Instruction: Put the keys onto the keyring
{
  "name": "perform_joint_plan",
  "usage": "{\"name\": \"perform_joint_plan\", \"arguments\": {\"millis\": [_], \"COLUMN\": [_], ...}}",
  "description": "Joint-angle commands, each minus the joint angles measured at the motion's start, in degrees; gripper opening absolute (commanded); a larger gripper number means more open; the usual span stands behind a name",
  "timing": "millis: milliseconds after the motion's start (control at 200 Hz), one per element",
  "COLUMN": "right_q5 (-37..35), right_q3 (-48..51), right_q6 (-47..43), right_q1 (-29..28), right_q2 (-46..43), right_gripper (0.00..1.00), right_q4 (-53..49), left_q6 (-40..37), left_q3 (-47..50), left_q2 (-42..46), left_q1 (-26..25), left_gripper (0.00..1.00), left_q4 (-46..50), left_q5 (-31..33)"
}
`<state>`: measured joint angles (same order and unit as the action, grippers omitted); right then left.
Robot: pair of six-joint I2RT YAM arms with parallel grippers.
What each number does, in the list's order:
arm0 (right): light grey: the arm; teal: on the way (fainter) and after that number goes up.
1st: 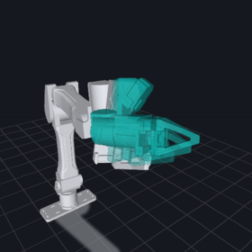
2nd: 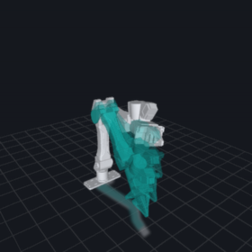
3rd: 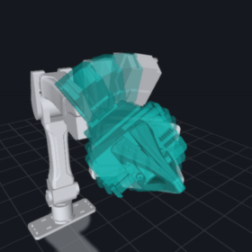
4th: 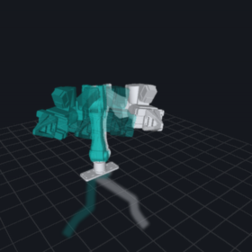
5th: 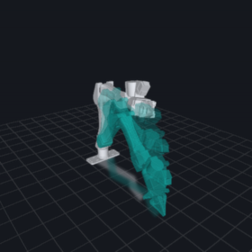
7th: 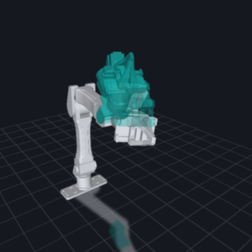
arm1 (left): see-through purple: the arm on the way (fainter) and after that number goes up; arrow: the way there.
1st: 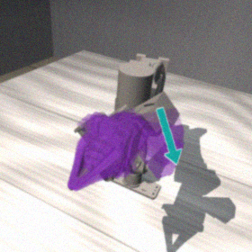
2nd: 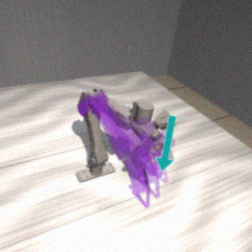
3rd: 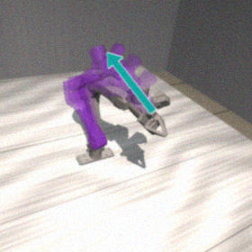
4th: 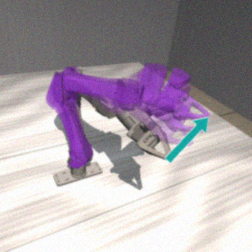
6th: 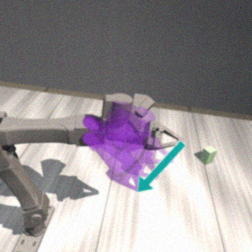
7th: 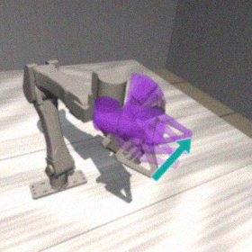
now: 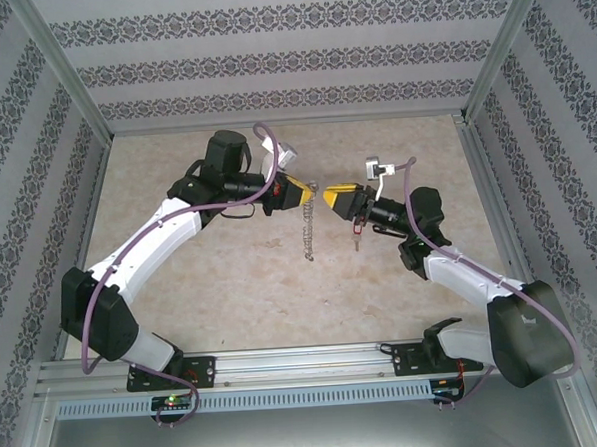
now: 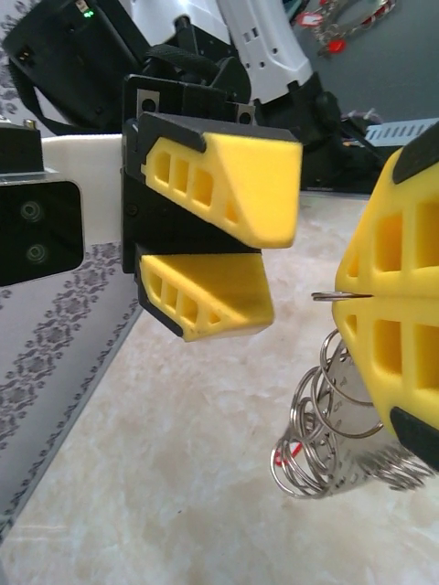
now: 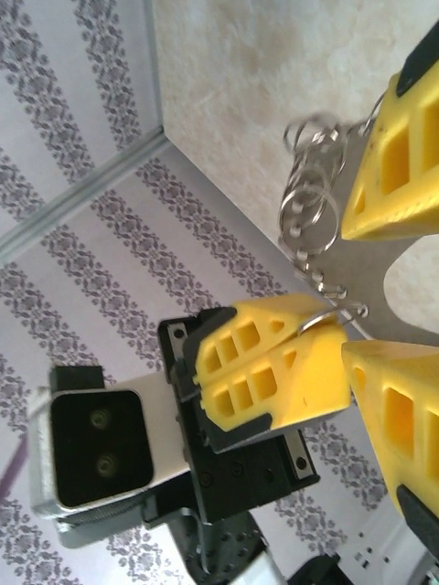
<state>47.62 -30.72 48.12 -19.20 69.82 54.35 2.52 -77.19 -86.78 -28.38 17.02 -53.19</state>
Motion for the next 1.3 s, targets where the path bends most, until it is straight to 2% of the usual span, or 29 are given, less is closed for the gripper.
{"name": "perform_joint_plan", "arguments": {"millis": [0,170,759,1104,1294], "right_q5": [1.90,1.19,0.86,0.66,1.07], "right_q3": [-0.84,-0.57,-1.80,-1.74,-2.07], "right_q6": [-0.48,-0.49,-0.65,-0.90,-0.86], "right_q1": [-1.26,-1.88,-3.82,-3.91,-3.96], "right_q2": [0.86,1.79,2.86,2.31,2.29], "right_gripper": [0.35,0.35,0.25,0.24,0.13], "right_q4": [2.43,2.84,3.00,2.87,2.83], "left_q6": [-4.61,-4.55,-4.21,-4.00,-3.93], "left_q3": [-2.57,-2.40,-2.00,-1.82,-1.89], "left_q2": [-0.58,-0.77,-1.03,-1.96,-2.25], "left_q1": [0.56,0.56,0.59,0.58,0.60], "left_gripper": [0.00,0.00,0.00,0.00,0.00], "left_q4": [4.59,4.43,3.81,3.61,3.55], "left_q5": [-3.04,-3.33,-3.85,-4.16,-4.20]}}
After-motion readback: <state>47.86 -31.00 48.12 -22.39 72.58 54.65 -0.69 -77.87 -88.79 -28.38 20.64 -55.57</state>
